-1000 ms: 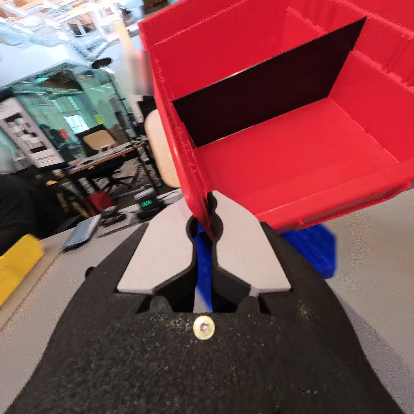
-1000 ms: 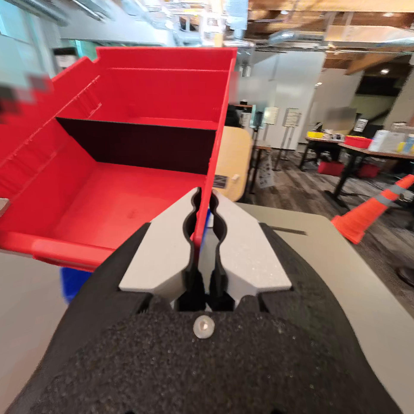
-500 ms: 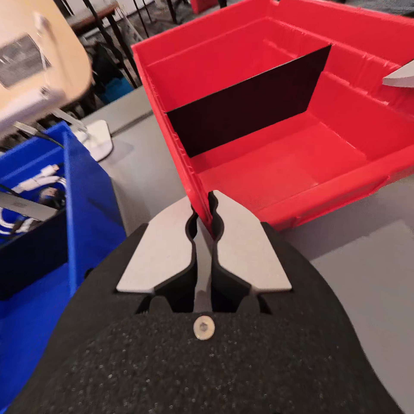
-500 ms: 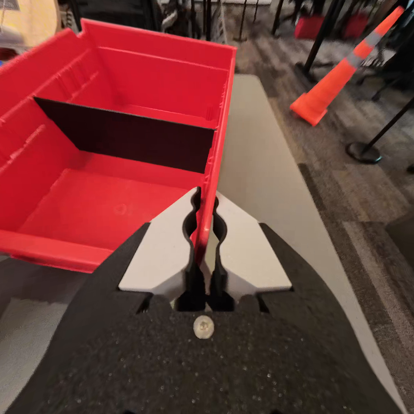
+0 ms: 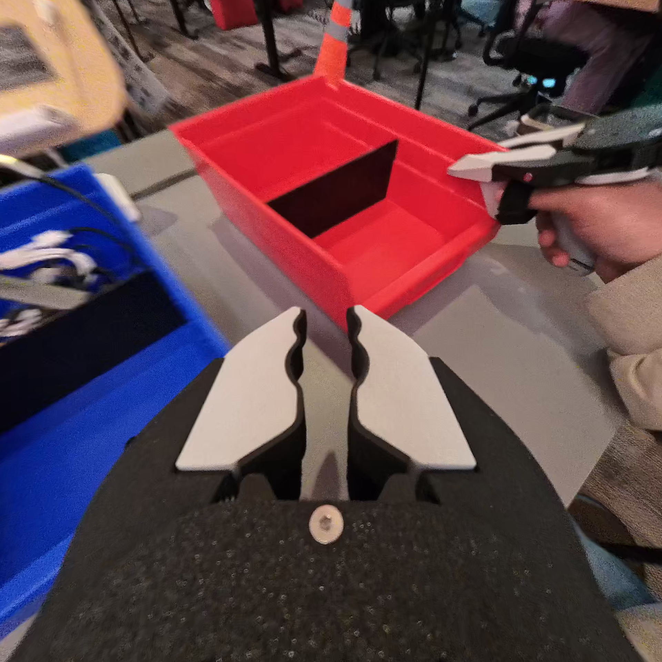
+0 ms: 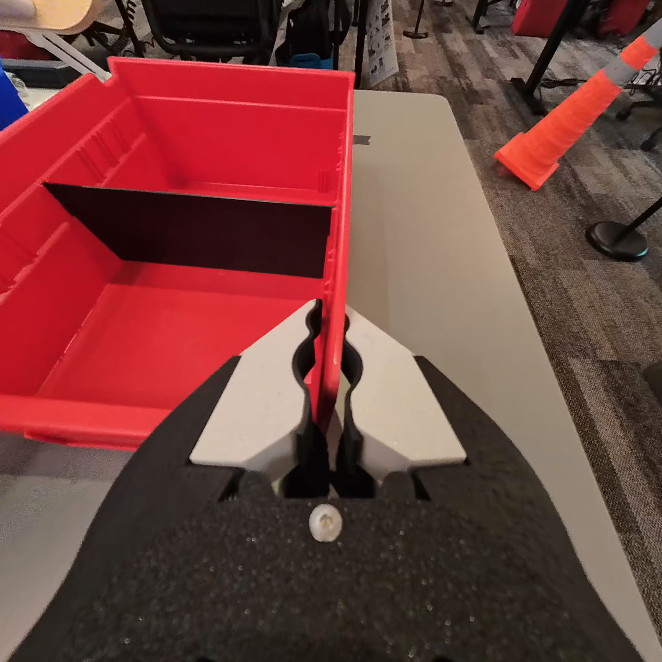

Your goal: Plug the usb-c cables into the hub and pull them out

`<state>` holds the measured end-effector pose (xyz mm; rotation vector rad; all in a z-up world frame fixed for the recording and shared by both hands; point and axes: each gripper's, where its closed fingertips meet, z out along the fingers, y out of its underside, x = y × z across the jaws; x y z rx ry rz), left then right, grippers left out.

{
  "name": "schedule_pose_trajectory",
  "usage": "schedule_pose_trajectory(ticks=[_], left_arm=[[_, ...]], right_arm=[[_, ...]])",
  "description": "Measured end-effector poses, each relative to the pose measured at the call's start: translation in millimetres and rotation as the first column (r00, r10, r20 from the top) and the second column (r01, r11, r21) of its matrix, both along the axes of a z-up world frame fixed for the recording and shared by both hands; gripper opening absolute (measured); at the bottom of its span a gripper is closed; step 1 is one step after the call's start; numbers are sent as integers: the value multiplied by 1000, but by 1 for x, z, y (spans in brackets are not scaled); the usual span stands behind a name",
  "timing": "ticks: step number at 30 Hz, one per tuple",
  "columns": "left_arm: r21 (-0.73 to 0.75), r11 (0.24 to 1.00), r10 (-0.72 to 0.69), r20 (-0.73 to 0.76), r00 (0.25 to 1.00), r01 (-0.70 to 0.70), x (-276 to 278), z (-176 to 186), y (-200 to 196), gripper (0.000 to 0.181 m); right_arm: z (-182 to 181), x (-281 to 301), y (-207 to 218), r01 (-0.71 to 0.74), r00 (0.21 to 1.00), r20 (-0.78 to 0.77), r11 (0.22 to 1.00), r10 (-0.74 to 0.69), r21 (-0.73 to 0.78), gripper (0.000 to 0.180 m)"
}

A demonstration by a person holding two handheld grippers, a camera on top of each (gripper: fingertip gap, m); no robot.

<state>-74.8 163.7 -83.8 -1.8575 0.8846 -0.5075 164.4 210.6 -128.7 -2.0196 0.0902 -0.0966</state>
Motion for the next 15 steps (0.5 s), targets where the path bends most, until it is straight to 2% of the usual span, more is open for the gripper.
schedule_pose_trajectory(ticks=[1,4,6,8,10,12,14,15], left_arm=[[24,999,21,13,1000,-21,-21,12,3,23],[115,976,179,46,983,-183,-104,42,31,37],[183,925,325,70,943,-332,-168,49,53,48],[226,869,436,66,897,-439,-223,39,69,57],[189,860,470,70,880,-474,-251,13,78,58],[126,882,455,12,890,-453,-255,-22,90,60],[10,920,393,3,920,-393,-243,-46,94,51],[-43,928,373,30,928,-371,-237,-51,94,47]], right_arm=[[1,2,1,10,1000,6,1000,-10,5,7],[2,7,2,54,998,28,998,-54,10,11],[6,13,-1,105,990,91,994,-106,18,22],[36,20,-11,206,947,231,973,-225,102,41],[89,-7,-22,199,895,339,939,-291,279,38],[115,-77,-18,63,938,300,937,-173,343,34],[107,-173,-7,-135,990,79,934,116,331,40],[97,-216,-4,-206,973,-35,921,230,330,49]])
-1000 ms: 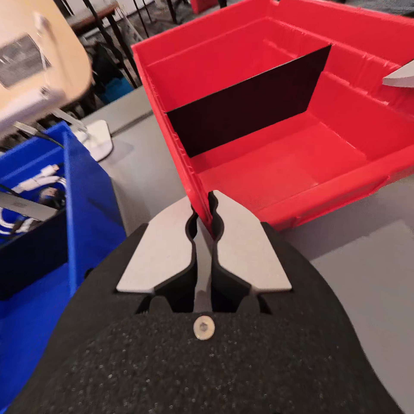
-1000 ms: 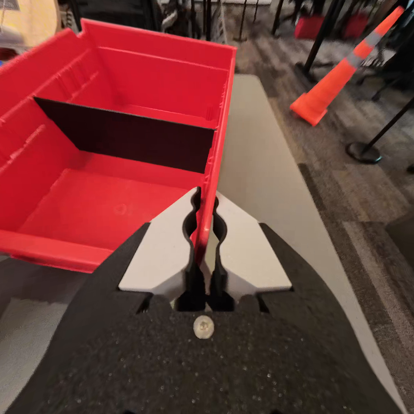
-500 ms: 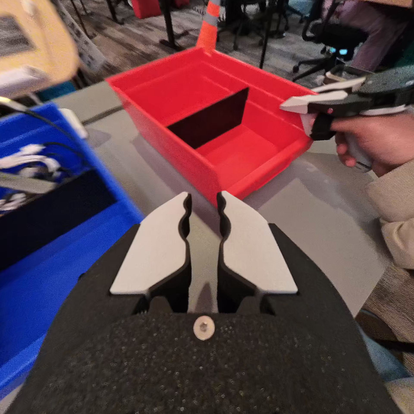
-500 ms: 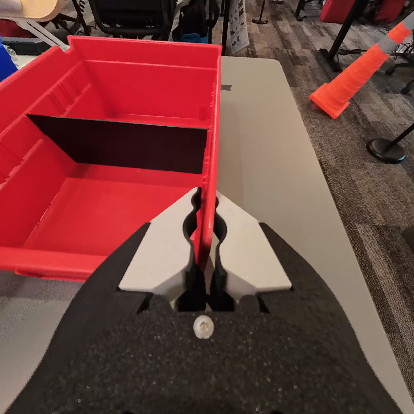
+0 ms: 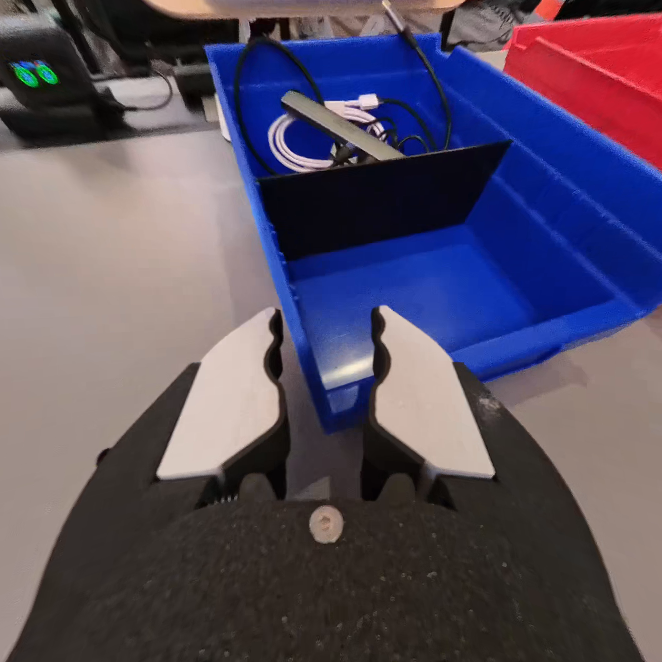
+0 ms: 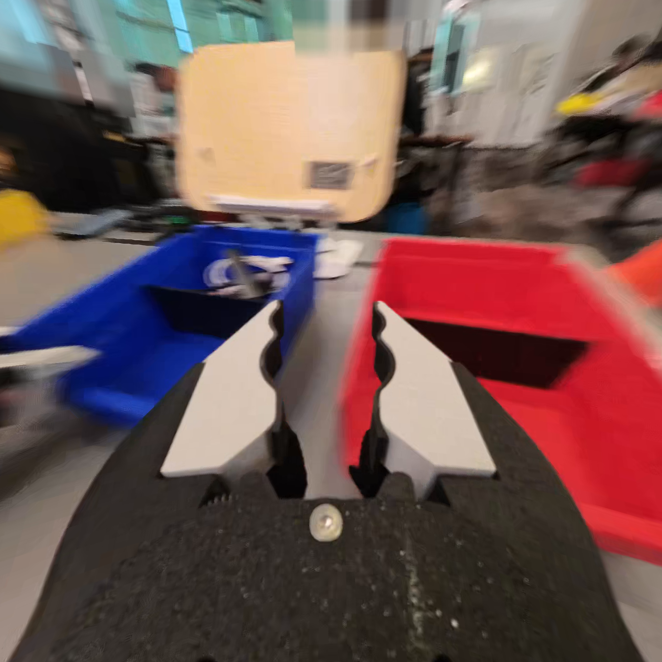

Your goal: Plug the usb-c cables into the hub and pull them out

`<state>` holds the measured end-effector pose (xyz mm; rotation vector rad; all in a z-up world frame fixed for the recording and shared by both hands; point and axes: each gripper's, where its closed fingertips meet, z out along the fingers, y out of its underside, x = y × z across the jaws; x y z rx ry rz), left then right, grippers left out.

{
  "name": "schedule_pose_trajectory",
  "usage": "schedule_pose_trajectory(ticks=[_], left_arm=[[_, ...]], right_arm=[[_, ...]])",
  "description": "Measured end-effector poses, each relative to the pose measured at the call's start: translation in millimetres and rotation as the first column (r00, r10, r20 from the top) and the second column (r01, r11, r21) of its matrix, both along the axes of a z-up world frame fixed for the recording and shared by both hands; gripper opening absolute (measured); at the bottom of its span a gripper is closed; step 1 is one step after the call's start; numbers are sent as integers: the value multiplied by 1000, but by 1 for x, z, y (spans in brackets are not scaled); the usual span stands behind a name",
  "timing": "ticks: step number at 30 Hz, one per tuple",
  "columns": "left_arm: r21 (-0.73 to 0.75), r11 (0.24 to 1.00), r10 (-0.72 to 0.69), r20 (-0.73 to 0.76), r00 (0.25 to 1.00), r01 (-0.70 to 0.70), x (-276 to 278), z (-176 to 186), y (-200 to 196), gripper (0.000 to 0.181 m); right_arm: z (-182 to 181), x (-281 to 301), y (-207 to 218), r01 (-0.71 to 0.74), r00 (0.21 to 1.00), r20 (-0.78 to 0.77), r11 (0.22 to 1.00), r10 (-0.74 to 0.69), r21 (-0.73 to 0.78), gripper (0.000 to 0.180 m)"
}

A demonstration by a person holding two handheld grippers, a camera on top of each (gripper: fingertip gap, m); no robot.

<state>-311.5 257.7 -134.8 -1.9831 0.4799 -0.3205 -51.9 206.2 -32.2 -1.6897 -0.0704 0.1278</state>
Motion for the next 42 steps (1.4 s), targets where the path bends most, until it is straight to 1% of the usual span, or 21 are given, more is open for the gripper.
schedule_pose_trajectory(ticks=[1,2,4,6,7,8,9,11,14,17,19,23,28,31,33,35,37,39,40,42], left_arm=[[-21,1000,-4,35,999,5,4,-2,1,40],[-28,1000,3,50,999,-2,4,-2,2,37],[-29,1000,10,65,998,-8,4,-2,4,36],[-37,999,20,80,997,-17,1,-1,5,27],[-44,999,31,80,996,-28,-3,0,5,15],[-43,998,39,64,997,-37,-8,0,6,11],[-38,998,43,31,999,-42,-12,0,7,9],[-25,997,75,-49,996,-77,-21,1,7,4],[-9,993,118,-69,991,-119,-45,8,11,3],[11,983,183,-55,982,-182,-89,19,15,3],[28,970,242,-28,970,-242,-129,28,20,2],[65,953,297,0,955,-297,-204,39,29,2],[-3,934,357,-5,934,-357,-272,22,31,1],[-59,929,365,-25,931,-366,-292,7,35,2],[-70,930,362,1,932,-361,-296,3,38,2],[-80,926,371,22,928,-369,-298,2,41,2],[-87,918,392,35,919,-388,-300,2,42,4],[-59,907,420,46,907,-417,-303,7,43,20],[-24,903,429,50,902,-429,-304,14,43,29],[81,886,452,69,889,-457,-307,38,40,39]], right_arm=[[-14,-33,3,-67,996,-55,998,65,-23,54],[-32,-55,6,-83,996,-49,995,81,-52,55],[-66,-68,16,-9,1000,26,993,12,-114,53],[-84,-71,27,55,998,47,984,-48,-167,37],[-92,-76,31,52,998,36,978,-46,-201,29],[-102,-81,34,51,998,37,967,-43,-251,14],[-103,-82,36,73,997,30,961,-68,-268,8],[-103,-87,35,128,988,125,952,-96,-277,4],[-98,-107,32,168,983,120,948,-140,-271,3],[-83,-147,35,147,984,135,963,-118,-225,4],[-74,-186,39,112,986,142,975,-85,-192,5],[-72,-263,55,45,985,170,985,-16,-168,6],[-88,-333,74,-18,989,140,971,53,-240,5],[-102,-355,80,-44,989,121,957,82,-288,5],[-101,-361,82,-65,990,103,960,96,-272,8],[-101,-365,81,-120,987,66,952,144,-283,12],[-96,-368,75,-215,974,11,931,228,-295,13],[-82,-365,62,-324,943,-7,908,334,-266,24],[-74,-362,52,-389,918,-23,888,396,-244,26],[-61,-347,27,-506,860,-48,836,508,-211,42]])
